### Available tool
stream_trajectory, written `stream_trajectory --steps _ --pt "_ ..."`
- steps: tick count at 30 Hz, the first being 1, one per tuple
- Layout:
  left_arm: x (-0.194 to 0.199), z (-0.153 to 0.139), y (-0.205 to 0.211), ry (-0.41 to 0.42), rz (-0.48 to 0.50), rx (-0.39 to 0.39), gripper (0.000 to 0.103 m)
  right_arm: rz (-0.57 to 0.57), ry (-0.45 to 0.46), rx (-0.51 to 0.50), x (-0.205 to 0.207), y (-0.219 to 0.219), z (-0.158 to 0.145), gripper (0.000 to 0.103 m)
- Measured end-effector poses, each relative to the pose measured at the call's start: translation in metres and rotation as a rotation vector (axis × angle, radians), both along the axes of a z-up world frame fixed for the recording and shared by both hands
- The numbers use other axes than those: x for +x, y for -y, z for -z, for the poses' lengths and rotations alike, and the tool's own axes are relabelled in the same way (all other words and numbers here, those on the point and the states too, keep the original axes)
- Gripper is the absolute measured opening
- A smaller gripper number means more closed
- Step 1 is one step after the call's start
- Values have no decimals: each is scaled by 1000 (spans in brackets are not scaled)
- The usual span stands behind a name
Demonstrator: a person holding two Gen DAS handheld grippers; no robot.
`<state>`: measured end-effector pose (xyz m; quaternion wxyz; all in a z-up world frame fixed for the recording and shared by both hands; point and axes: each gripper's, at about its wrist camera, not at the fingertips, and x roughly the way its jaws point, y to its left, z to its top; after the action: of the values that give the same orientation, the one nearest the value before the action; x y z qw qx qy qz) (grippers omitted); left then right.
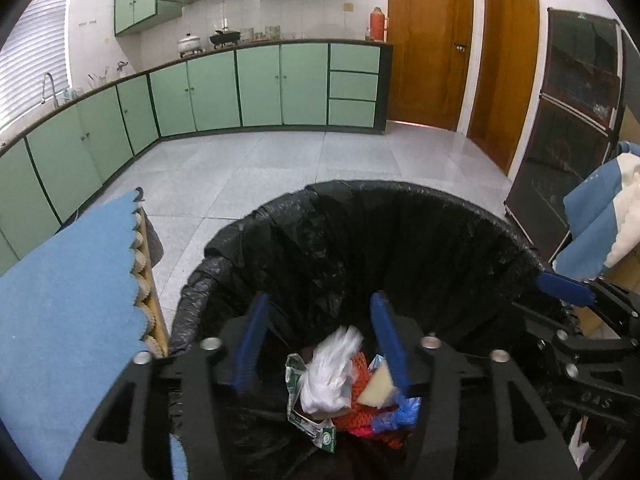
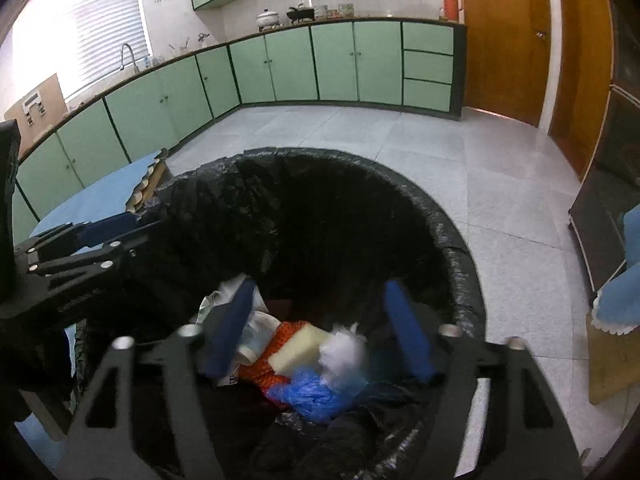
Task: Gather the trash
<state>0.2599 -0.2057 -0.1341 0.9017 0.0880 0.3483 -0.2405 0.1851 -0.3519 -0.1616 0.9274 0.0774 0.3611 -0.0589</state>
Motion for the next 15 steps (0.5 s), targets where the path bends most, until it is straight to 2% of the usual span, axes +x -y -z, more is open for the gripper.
stream_trajectory --steps 1,4,15 --pt "0 -1 -1 1 -5 -2 57 8 4 -2 -2 0 -2 87" --pt "-2 -11 -8 0 -14 -23 62 20 10 10 -7 1 -10 93" --pt "-44 -71 -62 84 -40 -72 84 -15 96 30 -40 -32 -71 96"
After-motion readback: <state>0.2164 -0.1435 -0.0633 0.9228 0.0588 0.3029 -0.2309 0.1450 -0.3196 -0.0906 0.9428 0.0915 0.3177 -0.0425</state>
